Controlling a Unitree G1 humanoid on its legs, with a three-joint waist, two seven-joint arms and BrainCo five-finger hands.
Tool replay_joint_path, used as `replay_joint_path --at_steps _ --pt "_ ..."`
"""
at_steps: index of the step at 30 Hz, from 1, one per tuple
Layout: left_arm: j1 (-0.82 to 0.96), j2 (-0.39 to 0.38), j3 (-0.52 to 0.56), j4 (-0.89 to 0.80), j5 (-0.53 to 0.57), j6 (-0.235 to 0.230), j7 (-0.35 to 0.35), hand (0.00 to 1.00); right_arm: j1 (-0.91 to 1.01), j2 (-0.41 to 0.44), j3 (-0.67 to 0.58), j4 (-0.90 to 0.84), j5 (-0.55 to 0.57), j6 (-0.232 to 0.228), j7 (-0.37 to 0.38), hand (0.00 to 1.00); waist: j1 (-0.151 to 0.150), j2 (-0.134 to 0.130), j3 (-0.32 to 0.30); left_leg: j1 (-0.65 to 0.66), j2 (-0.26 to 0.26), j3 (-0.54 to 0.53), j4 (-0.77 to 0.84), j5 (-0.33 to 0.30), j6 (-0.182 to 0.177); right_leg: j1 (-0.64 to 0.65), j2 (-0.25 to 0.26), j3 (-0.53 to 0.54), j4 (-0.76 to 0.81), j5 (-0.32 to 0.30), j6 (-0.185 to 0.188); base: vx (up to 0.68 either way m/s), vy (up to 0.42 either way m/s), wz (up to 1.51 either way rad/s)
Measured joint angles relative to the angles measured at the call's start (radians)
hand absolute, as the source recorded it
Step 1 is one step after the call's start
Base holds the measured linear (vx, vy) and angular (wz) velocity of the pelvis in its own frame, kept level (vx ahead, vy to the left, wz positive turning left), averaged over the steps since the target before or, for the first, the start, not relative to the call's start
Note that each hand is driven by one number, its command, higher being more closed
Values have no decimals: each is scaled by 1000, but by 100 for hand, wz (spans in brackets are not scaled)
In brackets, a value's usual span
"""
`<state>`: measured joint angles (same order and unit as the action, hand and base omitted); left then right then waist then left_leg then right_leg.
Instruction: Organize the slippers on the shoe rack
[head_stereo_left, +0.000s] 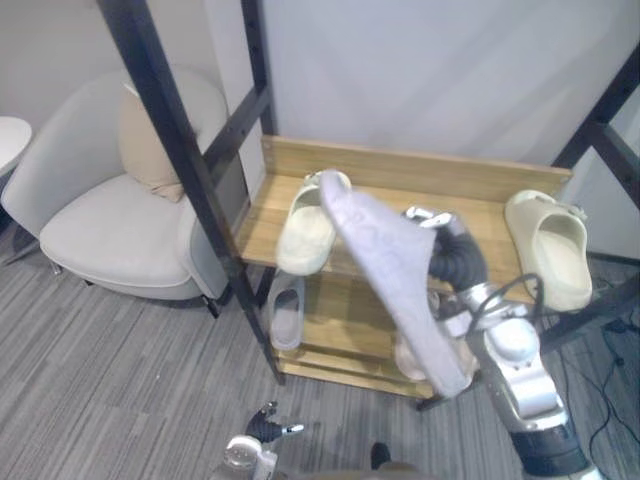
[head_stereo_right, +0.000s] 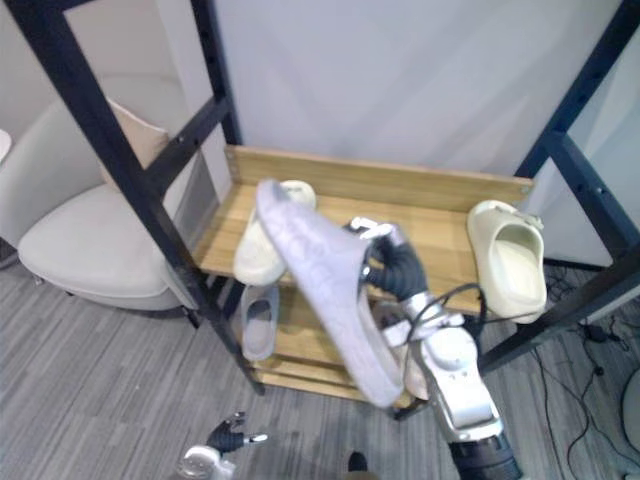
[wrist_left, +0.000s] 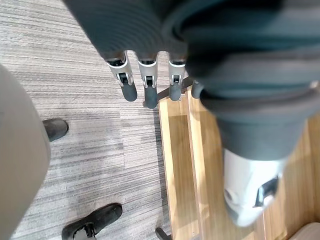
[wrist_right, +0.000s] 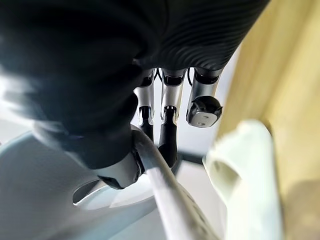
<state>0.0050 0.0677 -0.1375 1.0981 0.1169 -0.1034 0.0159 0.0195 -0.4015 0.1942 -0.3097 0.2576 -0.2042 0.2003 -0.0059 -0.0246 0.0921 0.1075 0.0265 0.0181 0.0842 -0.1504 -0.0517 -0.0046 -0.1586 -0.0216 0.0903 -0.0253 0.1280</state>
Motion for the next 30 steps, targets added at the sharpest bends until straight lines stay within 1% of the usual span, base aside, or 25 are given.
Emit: replay_joint_path --at_steps 2,3,4,5,6,7,8,9,10,11,12,13,14,17,18,19,20,21,23,24,25,26,28,29,30 --pt "-4 8 -1 0 0 -3 0 0 25 -17 64 4 -1 1 18 100 4 -6 10 -20 -10 -11 34 -3 1 -42 -18 -2 114 -54 1 -135 -40 24" --pt "-8 13 -2 0 0 -4 0 0 32 -24 88 3 -1 0 24 100 4 -12 17 -41 -20 -18 67 -15 1 -70 -30 -3 167 -80 0 -169 -49 25" --pt "-22 22 -2 0 0 -5 0 0 31 -38 117 4 -1 0 32 100 5 -15 40 -86 -29 -27 135 -42 1 -108 -42 -3 237 -109 0 -170 -38 24" --pt "-28 26 -4 1 0 -6 1 0 30 -44 127 4 -1 0 35 100 5 -15 51 -108 -32 -31 168 -54 0 -124 -46 -3 260 -120 0 -250 -34 29" --pt "-44 36 -9 1 0 -6 1 0 28 -54 146 6 -3 1 41 100 6 -11 82 -171 -37 -41 257 -84 -1 -172 -54 -4 325 -144 -1 -223 -20 21" --pt "-50 36 -9 2 0 -6 1 0 25 -58 152 8 -3 1 42 100 6 -8 92 -191 -37 -43 285 -92 -3 -187 -55 -5 346 -152 -4 -320 -27 34" --pt "-84 42 -7 1 -8 -7 2 0 12 -83 171 18 -9 4 42 100 5 -2 132 -287 -42 -57 394 -125 -6 -265 -62 -8 434 -180 -7 -248 -26 25" --pt "-91 43 -6 1 -10 -7 3 0 9 -87 172 21 -14 5 42 100 5 -1 140 -304 -43 -59 412 -130 -8 -280 -64 -9 449 -184 -9 -241 -28 34" --pt "-113 46 -7 1 -13 -8 3 0 -5 -95 172 34 -20 6 42 100 5 6 168 -345 -46 -66 457 -146 -5 -312 -68 -16 485 -201 -3 -205 -29 27" --pt "-142 45 -7 -1 -23 -9 5 0 -37 -105 172 68 -22 10 37 100 5 10 199 -408 -48 -76 523 -164 -12 -369 -71 -18 542 -214 -7 -200 -31 34" --pt "-163 45 -7 -6 -32 -10 11 0 -66 -116 171 95 -23 14 29 100 3 13 217 -471 -50 -87 582 -179 -20 -429 -72 -20 594 -229 -10 -220 -33 23" --pt "-169 45 -7 -8 -36 -11 14 0 -72 -119 170 99 -24 15 26 100 4 13 223 -488 -51 -88 597 -182 -20 -444 -73 -20 608 -232 -11 -184 -40 22" --pt "-198 48 -5 -24 -61 -17 25 0 -108 -132 162 112 -48 16 8 100 3 14 256 -567 -52 -95 675 -198 -20 -521 -76 -16 687 -253 -16 -167 -39 14" --pt "-219 49 -4 -55 -82 -21 29 0 -141 -142 160 139 -68 15 -15 100 0 17 287 -640 -56 -100 770 -229 -25 -591 -84 -10 783 -289 -20 -94 -25 12" --pt "-234 50 2 -76 -85 -23 32 0 -156 -152 147 149 -91 13 -28 100 -2 25 310 -695 -61 -111 835 -242 -32 -633 -87 -10 847 -310 -21 -91 -33 23" --pt "-253 53 7 -99 -106 -26 42 0 -172 -150 117 172 -109 13 -47 100 -2 25 330 -741 -62 -117 898 -261 -36 -685 -89 -7 909 -332 -22 -109 -40 24" --pt "-264 54 13 -111 -114 -28 47 0 -183 -151 97 182 -117 14 -62 100 1 25 339 -777 -63 -121 931 -271 -39 -719 -90 -5 943 -342 -24 -125 -52 17" --pt "-273 56 41 -141 -123 -39 47 0 -208 -151 61 196 -142 13 -87 100 1 27 356 -831 -63 -125 985 -286 -43 -772 -90 -2 998 -360 -28 -92 -36 10" --pt "-287 54 65 -162 -133 -45 58 0 -234 -150 34 212 -152 14 -116 100 3 26 374 -872 -63 -125 1029 -299 -46 -818 -91 5 1047 -377 -29 -75 -28 5" --pt "-302 53 84 -173 -141 -45 69 0 -252 -150 13 213 -176 13 -142 100 4 23 386 -906 -63 -125 1061 -308 -53 -853 -91 9 1082 -388 -31 -98 -38 3" --pt "-320 42 118 -203 -142 -46 79 0 -281 -149 -9 213 -192 14 -181 100 5 22 407 -952 -59 -128 1108 -325 -50 -902 -89 13 1131 -403 -36 -95 -39 2" --pt "-324 40 125 -208 -142 -47 82 0 -286 -148 -14 213 -201 13 -188 100 6 22 411 -961 -58 -128 1115 -328 -53 -911 -88 13 1139 -406 -37 -102 -51 0" --pt "-338 35 169 -247 -150 -47 100 0 -313 -136 -51 213 -259 14 -251 100 12 15 423 -1023 -51 -130 1164 -341 -67 -981 -82 20 1196 -423 -47 -66 -54 -2" --pt "-339 34 172 -252 -152 -47 101 0 -317 -132 -58 213 -261 15 -258 100 12 15 423 -1030 -51 -130 1170 -341 -68 -988 -81 21 1203 -424 -47 -43 -53 -2" --pt "-340 29 191 -271 -160 -47 110 0 -336 -108 -85 214 -281 17 -302 100 15 16 424 -1056 -43 -130 1190 -346 -77 -1017 -73 22 1223 -429 -49 -20 -40 -7"
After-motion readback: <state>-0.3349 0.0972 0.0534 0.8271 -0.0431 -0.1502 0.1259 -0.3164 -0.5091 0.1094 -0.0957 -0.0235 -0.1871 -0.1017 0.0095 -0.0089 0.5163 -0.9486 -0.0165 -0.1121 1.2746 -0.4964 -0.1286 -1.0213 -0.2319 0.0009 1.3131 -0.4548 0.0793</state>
